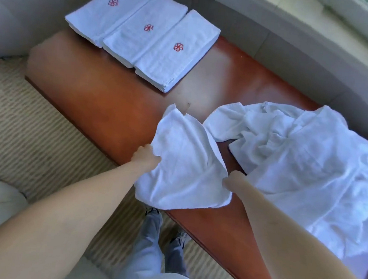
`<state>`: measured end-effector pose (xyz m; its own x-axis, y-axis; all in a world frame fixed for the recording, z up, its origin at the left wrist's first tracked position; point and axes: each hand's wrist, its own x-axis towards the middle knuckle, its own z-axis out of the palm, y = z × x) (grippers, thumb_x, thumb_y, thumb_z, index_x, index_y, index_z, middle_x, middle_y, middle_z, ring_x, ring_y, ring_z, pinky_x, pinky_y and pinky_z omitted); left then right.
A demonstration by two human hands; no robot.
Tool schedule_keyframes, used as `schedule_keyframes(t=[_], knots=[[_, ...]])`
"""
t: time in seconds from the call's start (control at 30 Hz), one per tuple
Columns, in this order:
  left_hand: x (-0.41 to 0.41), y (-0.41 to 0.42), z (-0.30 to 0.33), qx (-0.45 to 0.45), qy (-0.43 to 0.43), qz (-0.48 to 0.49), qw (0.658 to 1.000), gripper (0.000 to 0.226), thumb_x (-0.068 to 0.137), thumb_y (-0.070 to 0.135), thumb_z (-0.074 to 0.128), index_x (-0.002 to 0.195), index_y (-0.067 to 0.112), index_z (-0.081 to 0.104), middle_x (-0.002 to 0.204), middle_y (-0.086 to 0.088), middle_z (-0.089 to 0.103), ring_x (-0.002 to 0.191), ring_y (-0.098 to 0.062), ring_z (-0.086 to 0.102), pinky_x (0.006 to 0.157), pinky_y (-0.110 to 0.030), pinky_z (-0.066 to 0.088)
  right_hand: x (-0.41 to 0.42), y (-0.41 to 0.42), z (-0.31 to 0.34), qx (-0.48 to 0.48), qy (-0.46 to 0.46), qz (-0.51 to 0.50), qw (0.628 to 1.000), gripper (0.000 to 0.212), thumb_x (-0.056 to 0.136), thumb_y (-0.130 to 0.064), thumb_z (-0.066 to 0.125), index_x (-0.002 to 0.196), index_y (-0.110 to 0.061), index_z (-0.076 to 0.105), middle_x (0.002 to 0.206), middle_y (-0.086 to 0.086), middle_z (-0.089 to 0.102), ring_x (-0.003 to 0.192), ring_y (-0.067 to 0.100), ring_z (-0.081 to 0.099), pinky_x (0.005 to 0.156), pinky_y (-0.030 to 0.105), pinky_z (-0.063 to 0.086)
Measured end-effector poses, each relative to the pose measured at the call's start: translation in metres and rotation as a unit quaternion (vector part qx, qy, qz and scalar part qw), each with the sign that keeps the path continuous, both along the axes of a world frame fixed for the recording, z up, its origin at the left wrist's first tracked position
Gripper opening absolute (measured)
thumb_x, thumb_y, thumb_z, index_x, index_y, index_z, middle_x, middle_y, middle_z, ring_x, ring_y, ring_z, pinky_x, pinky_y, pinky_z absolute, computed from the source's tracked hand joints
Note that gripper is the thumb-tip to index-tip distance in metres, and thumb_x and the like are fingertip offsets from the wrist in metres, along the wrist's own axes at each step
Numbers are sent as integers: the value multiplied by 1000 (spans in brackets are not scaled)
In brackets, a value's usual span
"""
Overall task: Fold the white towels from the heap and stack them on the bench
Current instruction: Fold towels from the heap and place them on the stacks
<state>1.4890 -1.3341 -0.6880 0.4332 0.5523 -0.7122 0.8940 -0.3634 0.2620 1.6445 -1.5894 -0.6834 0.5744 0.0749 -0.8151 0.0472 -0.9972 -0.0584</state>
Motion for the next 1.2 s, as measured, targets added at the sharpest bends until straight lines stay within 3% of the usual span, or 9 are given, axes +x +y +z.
schedule_keyframes(t=[0.17,0.27,0.4,0.5,0.67,0.83,0.93,1.03,1.2], knots=[[11,7,-41,3,-28,135,990,57,96,44,58,143,13,46,144,-13,44,129,-35,47,103,-48,47,-1,5,-29,93,-89,0,992,19,95,-30,53,112,-23,48,102,3,65,88,26,59,60,31,40],[12,16,-55,-9,-86,154,984,22,96,36,54,100,15,58,120,-15,61,95,-30,58,77,-36,50,2,18,-42,135,-124,-42,982,22,96,-24,45,75,-18,41,71,-2,50,68,23,47,52,30,29],[7,32,-42,-9,-196,152,969,19,98,31,49,81,23,51,75,4,52,66,-18,46,57,-32,34,10,30,-31,227,-136,-207,942,28,95,-19,40,68,-15,36,66,1,39,62,22,36,55,32,27],[-2,55,-21,34,-190,186,963,26,98,24,44,72,19,44,69,3,44,63,-20,40,55,-32,30,30,21,-8,248,-171,-325,897,22,96,-16,40,79,-13,53,73,-1,46,80,27,47,70,33,37],[-32,65,-18,14,31,166,985,15,91,4,46,77,4,53,72,-10,51,58,-25,44,54,-28,32,14,-1,-1,67,-133,-130,980,33,97,-10,63,130,-11,60,129,3,64,121,22,62,99,26,48],[-43,56,-30,-49,35,235,970,24,91,1,45,68,9,43,68,-10,42,68,-25,41,65,-32,32,6,-4,-22,130,-58,-396,907,44,105,-20,41,143,0,52,123,8,63,100,18,43,75,32,46],[-46,55,-29,-102,-2,226,969,20,100,22,54,99,4,61,100,-15,58,85,-27,56,76,-33,45,6,-7,-22,130,-29,-383,914,43,103,-24,48,137,0,57,95,6,54,97,23,48,94,42,49],[-57,48,-25,-218,9,222,950,75,93,46,72,149,5,45,147,-11,50,133,-30,50,113,-41,43,1,-14,-18,132,46,-400,906,35,94,-28,63,119,-4,64,99,9,66,87,27,64,81,37,56],[-64,48,-16,-214,34,121,969,67,92,28,76,148,3,47,142,-9,55,120,-23,58,99,-32,50,0,-27,-7,130,74,-390,908,25,87,-21,69,108,-9,63,115,15,72,104,31,72,81,36,61]])
